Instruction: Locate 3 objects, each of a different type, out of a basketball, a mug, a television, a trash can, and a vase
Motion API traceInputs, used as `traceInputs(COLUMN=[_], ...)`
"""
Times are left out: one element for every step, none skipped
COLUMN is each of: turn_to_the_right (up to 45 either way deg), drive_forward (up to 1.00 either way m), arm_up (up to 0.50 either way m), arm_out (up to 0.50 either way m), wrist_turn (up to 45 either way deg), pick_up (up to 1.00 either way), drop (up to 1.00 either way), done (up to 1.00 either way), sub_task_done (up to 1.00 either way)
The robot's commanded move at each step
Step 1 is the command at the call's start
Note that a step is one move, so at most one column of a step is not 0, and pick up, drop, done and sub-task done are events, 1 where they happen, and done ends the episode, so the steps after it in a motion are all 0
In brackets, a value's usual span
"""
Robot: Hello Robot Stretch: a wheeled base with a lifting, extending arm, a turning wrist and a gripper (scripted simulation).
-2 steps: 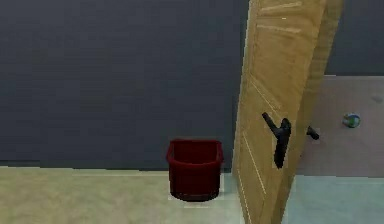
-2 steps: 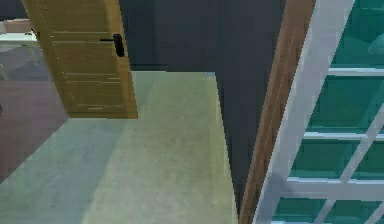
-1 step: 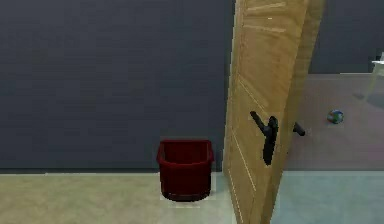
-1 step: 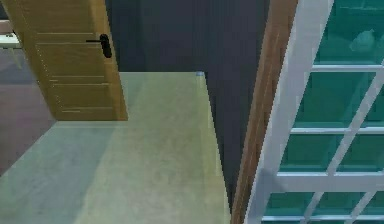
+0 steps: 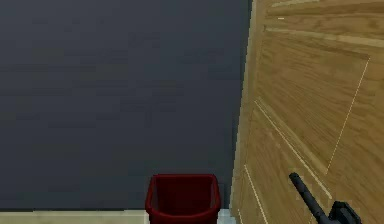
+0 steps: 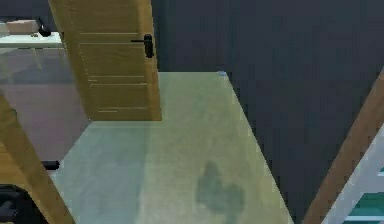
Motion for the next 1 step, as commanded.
traceInputs(turn_to_the_right=[0.0], drive_forward=[0.00], arm_up=[0.00], arm_out=[0.00], wrist_turn=[0.0], pick_up=[0.00], drop=[0.00], done=[0.00], sub_task_done=[1.00])
